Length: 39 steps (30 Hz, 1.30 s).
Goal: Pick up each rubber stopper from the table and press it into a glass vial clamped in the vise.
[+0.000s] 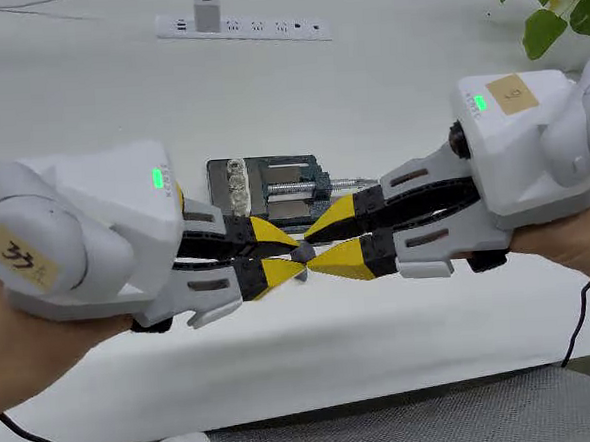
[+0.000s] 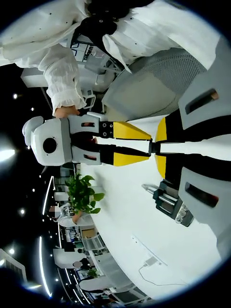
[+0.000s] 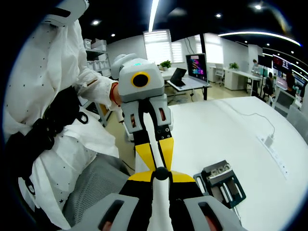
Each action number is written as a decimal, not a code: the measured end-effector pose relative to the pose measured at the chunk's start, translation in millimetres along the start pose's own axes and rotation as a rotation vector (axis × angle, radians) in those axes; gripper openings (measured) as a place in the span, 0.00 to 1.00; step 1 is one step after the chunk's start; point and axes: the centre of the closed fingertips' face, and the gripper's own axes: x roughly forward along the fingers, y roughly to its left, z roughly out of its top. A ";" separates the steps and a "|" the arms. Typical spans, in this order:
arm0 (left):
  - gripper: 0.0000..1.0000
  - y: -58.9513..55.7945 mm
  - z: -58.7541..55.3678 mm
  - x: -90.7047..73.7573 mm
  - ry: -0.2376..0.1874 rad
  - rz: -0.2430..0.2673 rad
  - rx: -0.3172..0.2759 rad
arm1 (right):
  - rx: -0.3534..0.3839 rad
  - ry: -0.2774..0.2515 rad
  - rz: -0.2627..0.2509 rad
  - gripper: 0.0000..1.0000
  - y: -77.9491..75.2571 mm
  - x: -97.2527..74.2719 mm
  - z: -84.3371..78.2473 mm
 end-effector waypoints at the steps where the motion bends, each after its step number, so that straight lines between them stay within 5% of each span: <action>1: 0.03 -0.1 0.0 0.0 -0.001 -0.001 -0.003 | 0.001 0.000 0.001 0.07 0.1 -0.2 0.0; 33: 0.04 3.3 0.7 -3.6 -0.028 0.019 -0.008 | 0.019 -0.009 -0.009 0.06 -5.5 1.6 2.6; 39: 0.11 5.2 -1.9 -7.9 -0.038 0.036 -0.021 | 0.025 -0.006 -0.003 0.06 -5.7 3.6 5.3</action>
